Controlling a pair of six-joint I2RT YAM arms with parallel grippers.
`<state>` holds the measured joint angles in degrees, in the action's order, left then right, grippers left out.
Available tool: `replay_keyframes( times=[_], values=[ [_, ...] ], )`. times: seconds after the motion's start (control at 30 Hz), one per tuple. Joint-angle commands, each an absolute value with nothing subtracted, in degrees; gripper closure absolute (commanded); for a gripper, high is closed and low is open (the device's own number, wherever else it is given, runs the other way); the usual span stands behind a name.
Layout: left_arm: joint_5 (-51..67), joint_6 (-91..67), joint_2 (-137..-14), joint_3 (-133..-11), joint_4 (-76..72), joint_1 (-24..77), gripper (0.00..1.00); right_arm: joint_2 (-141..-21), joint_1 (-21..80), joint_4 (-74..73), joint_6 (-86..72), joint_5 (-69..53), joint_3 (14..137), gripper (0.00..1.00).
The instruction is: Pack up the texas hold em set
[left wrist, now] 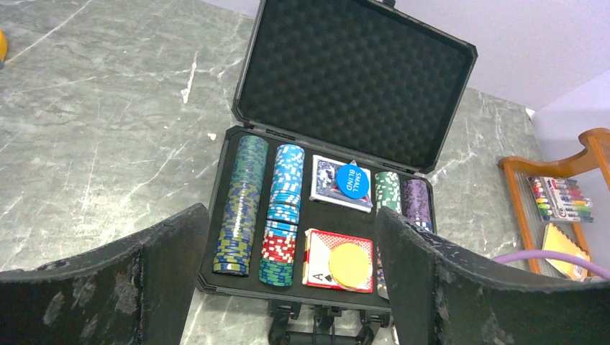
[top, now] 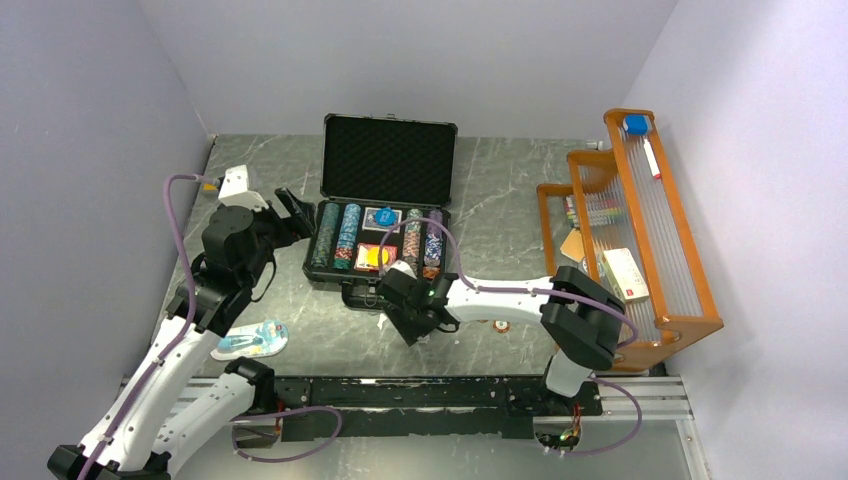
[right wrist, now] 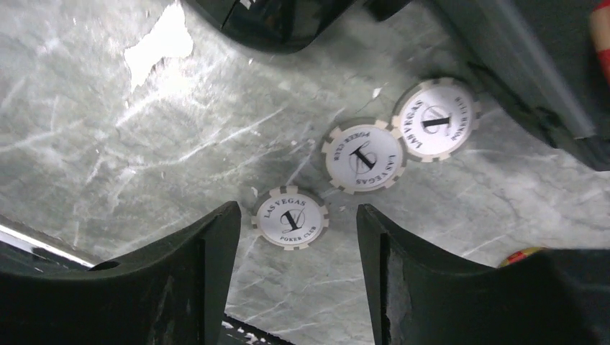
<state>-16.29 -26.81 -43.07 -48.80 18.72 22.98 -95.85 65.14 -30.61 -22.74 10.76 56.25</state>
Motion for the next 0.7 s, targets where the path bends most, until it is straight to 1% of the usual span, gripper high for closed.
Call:
replay_keyframes(
  times=[0.0,0.23,0.57,0.67],
  values=[
    [-16.4,-26.8,-42.9,-48.6,17.9,23.3,0.10,-95.5,63.4,-31.9,-27.5,15.2,60.0,0.34],
    [-16.6,-26.7,-42.6,-48.4,17.9,23.3,0.10,-96.4,58.1,-31.3,-33.6,16.7,60.0,0.34],
    [-16.8,-26.7,-42.6,-48.3,18.0,23.3,0.11,-98.4,57.8,-30.5,-35.0,14.4,59.6,0.33],
    [-16.8,-26.8,-42.7,-48.3,17.9,23.3,0.10,-98.6,57.8,-30.1,-35.1,13.8,59.2,0.35]
  ],
)
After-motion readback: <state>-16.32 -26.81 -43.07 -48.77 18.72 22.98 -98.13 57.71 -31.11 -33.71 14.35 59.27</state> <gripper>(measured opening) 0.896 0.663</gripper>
